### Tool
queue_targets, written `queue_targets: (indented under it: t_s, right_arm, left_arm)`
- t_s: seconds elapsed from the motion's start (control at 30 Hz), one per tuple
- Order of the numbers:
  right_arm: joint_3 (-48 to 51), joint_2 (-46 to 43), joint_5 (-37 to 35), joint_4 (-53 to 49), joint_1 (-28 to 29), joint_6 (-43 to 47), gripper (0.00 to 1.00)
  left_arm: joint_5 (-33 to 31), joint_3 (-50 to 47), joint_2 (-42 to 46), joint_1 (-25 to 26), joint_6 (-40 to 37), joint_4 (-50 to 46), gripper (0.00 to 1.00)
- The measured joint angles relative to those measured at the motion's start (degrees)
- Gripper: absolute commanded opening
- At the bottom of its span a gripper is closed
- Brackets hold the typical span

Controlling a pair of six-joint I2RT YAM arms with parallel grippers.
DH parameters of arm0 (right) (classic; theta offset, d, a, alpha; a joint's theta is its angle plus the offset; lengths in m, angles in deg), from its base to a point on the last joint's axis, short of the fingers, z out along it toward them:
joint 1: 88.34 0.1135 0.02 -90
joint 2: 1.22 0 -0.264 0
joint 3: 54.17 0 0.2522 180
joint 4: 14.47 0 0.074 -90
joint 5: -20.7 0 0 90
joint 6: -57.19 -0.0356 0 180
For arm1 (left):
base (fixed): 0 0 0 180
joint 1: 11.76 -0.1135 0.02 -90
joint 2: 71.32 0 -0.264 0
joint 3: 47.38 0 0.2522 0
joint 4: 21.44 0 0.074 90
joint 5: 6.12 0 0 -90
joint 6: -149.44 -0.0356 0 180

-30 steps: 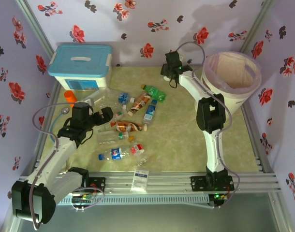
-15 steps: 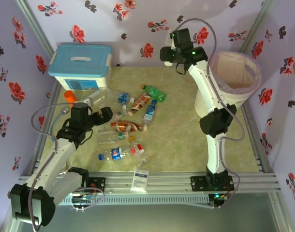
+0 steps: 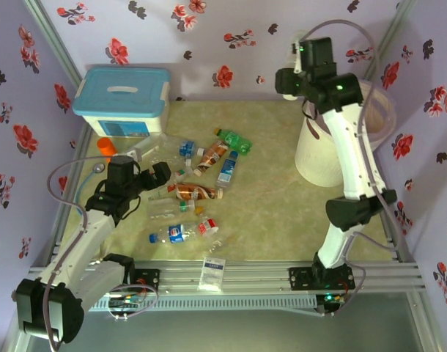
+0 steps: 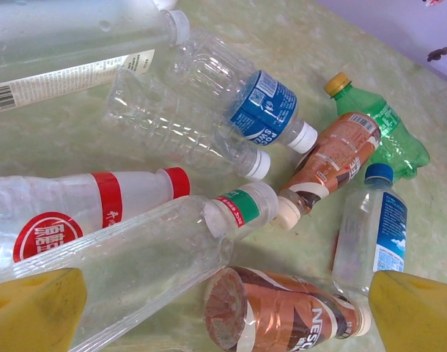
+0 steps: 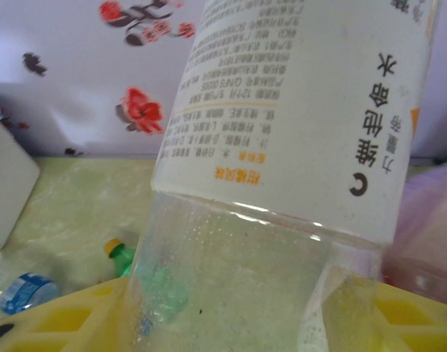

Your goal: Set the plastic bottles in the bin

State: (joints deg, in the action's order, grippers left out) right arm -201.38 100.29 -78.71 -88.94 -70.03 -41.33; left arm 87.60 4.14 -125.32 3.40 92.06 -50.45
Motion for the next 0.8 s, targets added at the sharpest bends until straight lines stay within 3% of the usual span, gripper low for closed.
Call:
queue_targets:
  t_s: [0.4,0.8]
  right_arm:
    - [14.03,-11.82,-2.16,-0.2,-15.1,-0.07,0.55]
    - [21.57,-11.34,5.16,1.38,-25.09,-0.68,0.56]
  left_arm:
    - [0.87,0.0,-4.28,0.5,0.0,0.5,0.98]
    - [1.03,0.0,-3.67,0.5,0.02,0.42,0.98]
